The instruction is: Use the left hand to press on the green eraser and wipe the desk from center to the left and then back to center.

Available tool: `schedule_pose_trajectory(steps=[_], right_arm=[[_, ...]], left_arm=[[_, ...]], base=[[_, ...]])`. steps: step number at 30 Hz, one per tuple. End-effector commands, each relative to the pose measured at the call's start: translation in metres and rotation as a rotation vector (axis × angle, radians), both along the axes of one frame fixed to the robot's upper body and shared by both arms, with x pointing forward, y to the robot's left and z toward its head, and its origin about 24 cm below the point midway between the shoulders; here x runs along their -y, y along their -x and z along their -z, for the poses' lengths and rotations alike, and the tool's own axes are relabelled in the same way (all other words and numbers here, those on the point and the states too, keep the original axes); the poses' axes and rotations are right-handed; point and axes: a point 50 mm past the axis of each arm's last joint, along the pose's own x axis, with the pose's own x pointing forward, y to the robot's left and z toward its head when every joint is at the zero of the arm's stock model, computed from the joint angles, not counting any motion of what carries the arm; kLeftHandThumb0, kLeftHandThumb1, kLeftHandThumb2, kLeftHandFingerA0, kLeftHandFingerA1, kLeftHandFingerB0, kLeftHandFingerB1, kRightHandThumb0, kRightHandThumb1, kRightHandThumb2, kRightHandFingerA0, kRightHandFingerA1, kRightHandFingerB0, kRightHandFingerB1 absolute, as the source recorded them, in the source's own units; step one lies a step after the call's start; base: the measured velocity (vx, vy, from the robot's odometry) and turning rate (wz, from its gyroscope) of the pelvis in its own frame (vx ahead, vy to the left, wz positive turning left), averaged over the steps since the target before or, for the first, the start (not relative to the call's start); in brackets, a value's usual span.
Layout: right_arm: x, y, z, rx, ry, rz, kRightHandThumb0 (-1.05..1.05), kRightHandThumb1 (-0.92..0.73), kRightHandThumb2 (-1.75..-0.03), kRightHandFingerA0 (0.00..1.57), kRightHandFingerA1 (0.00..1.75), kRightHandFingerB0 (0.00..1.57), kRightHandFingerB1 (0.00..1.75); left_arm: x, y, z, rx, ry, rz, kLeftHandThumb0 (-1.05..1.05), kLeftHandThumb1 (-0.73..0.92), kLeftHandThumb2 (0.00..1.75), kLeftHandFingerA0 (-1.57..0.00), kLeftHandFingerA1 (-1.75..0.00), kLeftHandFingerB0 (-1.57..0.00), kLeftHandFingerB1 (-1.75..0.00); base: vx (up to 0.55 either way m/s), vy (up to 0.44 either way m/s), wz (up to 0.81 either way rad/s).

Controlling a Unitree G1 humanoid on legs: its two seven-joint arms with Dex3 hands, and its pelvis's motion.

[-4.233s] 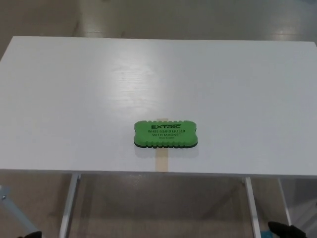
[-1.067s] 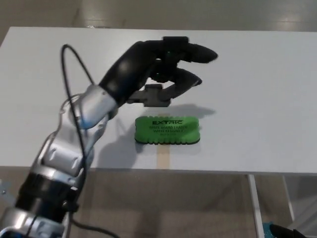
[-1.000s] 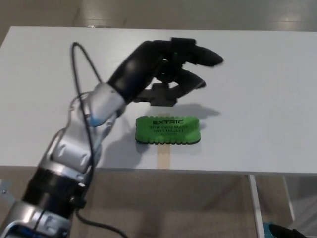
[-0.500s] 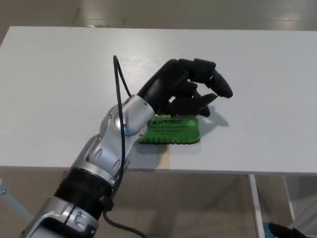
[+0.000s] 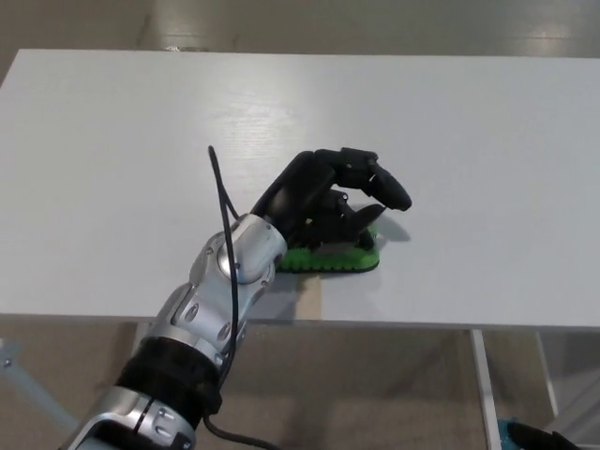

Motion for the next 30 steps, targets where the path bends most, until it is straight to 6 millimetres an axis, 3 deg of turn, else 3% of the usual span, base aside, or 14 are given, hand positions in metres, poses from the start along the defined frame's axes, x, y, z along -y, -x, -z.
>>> schedule_pose_trajectory(steps=[1,30], right_arm=[[-0.003,0.008,0.004,-0.015,-0.005,-0.002,-0.29,-0.59,-0.56,0.75,0.51,0.63,0.47],[-0.005,0.001,0.001,0.004,-0.014,-0.025,-0.31,-0.59,-0.56,0.74,0.50,0.66,0.48]], left_arm=[[-0.020,-0.004,0.010,0.004,0.085,-0.135,-0.17,0.85,0.65,-0.91,-1.09,-0.79,-0.96],[-0.016,-0.003,0.024,-0.003,0.071,-0.145,-0.16,0.86,0.65,-0.92,-1.11,-0.82,-0.95]], base=[[0.00,0.000,0.00],[0.00,0.000,0.00]])
